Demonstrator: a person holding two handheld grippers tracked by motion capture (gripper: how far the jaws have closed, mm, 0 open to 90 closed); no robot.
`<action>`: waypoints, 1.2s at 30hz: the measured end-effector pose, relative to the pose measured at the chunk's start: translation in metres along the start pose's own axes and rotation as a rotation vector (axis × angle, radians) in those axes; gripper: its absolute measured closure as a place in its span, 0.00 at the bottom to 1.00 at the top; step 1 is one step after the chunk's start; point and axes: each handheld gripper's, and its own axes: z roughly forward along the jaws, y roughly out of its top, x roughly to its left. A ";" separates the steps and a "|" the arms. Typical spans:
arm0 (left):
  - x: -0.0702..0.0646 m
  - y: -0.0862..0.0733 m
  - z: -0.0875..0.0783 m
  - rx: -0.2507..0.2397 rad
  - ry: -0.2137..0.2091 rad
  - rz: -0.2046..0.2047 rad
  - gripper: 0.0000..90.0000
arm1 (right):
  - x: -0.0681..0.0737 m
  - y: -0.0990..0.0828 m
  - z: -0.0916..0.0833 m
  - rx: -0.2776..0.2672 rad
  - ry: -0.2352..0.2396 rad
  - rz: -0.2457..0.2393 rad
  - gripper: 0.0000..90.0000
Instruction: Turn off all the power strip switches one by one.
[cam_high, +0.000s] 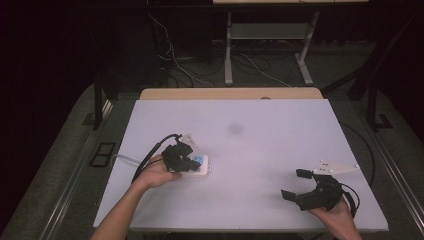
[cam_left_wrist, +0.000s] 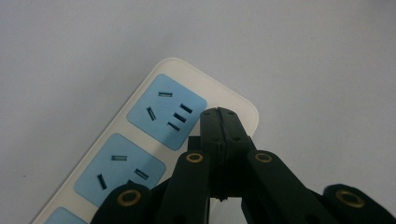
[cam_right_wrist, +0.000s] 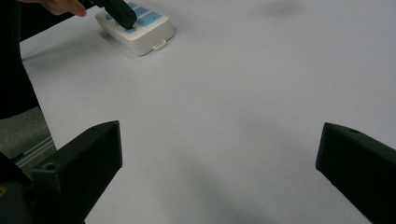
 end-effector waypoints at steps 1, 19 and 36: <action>0.000 -0.001 0.000 -0.004 -0.001 -0.005 0.99 | 0.000 0.000 0.000 0.001 0.000 0.000 0.00; 0.004 -0.009 0.000 -0.046 -0.012 -0.095 1.00 | 0.001 -0.001 -0.001 0.000 -0.001 0.000 0.00; -0.003 -0.008 0.000 -0.041 0.029 -0.047 0.99 | 0.000 0.000 0.001 0.008 0.001 0.001 0.00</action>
